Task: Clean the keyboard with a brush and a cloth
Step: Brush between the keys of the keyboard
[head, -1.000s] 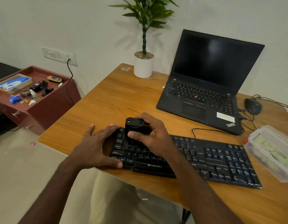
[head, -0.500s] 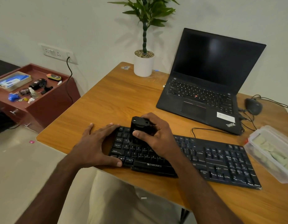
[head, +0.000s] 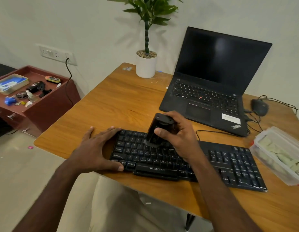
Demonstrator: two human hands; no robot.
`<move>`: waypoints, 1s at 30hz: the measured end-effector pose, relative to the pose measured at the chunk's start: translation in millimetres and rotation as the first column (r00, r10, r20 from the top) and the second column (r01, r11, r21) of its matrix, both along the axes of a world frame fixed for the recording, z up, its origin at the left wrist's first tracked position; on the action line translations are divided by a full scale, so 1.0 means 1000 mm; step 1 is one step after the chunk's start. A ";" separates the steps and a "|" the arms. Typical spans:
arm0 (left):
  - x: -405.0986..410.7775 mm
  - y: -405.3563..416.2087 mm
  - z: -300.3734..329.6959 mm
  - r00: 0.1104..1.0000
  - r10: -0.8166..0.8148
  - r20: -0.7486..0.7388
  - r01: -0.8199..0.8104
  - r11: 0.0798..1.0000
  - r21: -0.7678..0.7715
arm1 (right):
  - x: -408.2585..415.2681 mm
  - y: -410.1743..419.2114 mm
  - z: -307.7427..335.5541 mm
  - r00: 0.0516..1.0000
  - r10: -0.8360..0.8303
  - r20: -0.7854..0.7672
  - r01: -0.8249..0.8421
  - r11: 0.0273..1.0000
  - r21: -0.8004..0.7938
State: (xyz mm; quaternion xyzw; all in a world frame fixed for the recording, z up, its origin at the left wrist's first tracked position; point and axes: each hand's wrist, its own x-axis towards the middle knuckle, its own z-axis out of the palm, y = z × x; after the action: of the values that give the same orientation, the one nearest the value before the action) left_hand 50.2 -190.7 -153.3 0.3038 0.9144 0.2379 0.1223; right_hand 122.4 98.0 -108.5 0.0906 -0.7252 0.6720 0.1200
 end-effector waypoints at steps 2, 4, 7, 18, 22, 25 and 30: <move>0.001 0.001 0.002 1.000 0.004 0.000 -0.004 1.000 0.008 | -0.004 -0.012 -0.005 0.999 0.035 -0.011 -0.034 0.994 0.104; 0.002 0.001 0.003 1.000 0.007 -0.002 -0.007 1.000 0.011 | -0.003 -0.013 -0.005 0.999 0.050 0.008 -0.050 0.988 0.148; 0.002 0.001 0.002 1.000 0.014 0.005 -0.014 1.000 0.001 | 0.004 0.009 -0.004 0.998 0.026 0.063 -0.039 0.977 0.211; 0.000 0.001 -0.002 1.000 0.015 -0.009 -0.015 1.000 0.012 | 0.030 0.054 -0.001 0.997 -0.076 -0.019 0.077 0.995 0.059; 0.000 0.002 0.002 1.000 0.019 0.005 -0.019 1.000 0.017 | 0.021 0.028 -0.009 1.000 -0.021 0.013 0.018 0.984 0.177; 0.001 0.002 0.002 1.000 0.022 0.013 -0.022 1.000 0.015 | 0.019 0.032 -0.007 1.000 -0.016 0.023 0.010 0.966 0.259; 0.002 0.003 0.004 1.000 0.018 0.019 -0.019 1.000 0.017 | 0.036 0.070 0.002 0.994 -0.037 0.100 0.009 0.963 0.271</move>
State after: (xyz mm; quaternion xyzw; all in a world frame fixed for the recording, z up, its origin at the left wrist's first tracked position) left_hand 52.3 -187.7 -148.8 0.2941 0.9138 0.2499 0.1263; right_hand 158.8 168.1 -106.2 0.0625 -0.8163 0.5691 0.0766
